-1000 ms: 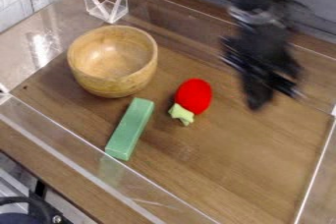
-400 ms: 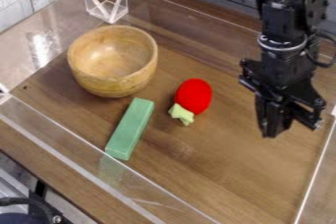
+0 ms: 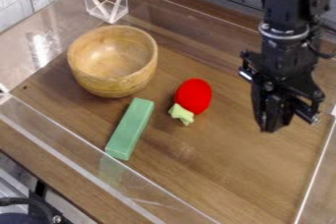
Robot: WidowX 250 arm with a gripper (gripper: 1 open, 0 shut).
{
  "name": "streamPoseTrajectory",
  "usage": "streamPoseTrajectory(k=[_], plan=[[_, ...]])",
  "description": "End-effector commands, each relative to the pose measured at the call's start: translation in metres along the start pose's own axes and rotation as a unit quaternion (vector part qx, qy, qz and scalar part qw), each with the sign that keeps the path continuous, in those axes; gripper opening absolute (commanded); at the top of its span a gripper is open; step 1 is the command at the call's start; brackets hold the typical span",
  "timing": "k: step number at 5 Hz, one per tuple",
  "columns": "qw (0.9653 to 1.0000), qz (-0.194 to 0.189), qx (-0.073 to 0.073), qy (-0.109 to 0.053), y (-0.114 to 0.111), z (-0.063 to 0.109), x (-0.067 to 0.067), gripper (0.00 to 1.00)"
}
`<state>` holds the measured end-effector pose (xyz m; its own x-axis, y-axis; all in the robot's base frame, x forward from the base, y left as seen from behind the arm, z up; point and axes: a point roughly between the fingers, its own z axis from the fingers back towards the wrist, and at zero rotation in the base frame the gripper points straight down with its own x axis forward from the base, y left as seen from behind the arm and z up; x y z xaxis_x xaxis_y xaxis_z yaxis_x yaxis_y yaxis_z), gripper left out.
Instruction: Move the red object to the right side of the table
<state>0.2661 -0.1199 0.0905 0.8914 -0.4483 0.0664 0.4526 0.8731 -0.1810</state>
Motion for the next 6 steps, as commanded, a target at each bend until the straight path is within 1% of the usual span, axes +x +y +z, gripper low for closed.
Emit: streamPoseTrajectory(k=[1, 2, 3, 4, 5, 6], plan=[[0.9995, 0.013, 0.012, -0.026, 0.004, 0.01, 0.013, 0.0], [0.9992, 0.029, 0.015, -0.023, 0.008, 0.003, 0.017, 1.0], [0.9995, 0.02, 0.019, -0.016, 0.011, 0.001, 0.014, 0.0], [0.9996, 0.013, 0.023, -0.008, 0.015, 0.0, 0.009, 0.0], [0.9996, 0.009, 0.026, -0.002, 0.02, -0.01, 0.005, 1.0], [0.9994, 0.005, 0.033, 0.004, 0.024, -0.018, 0.001, 0.0]])
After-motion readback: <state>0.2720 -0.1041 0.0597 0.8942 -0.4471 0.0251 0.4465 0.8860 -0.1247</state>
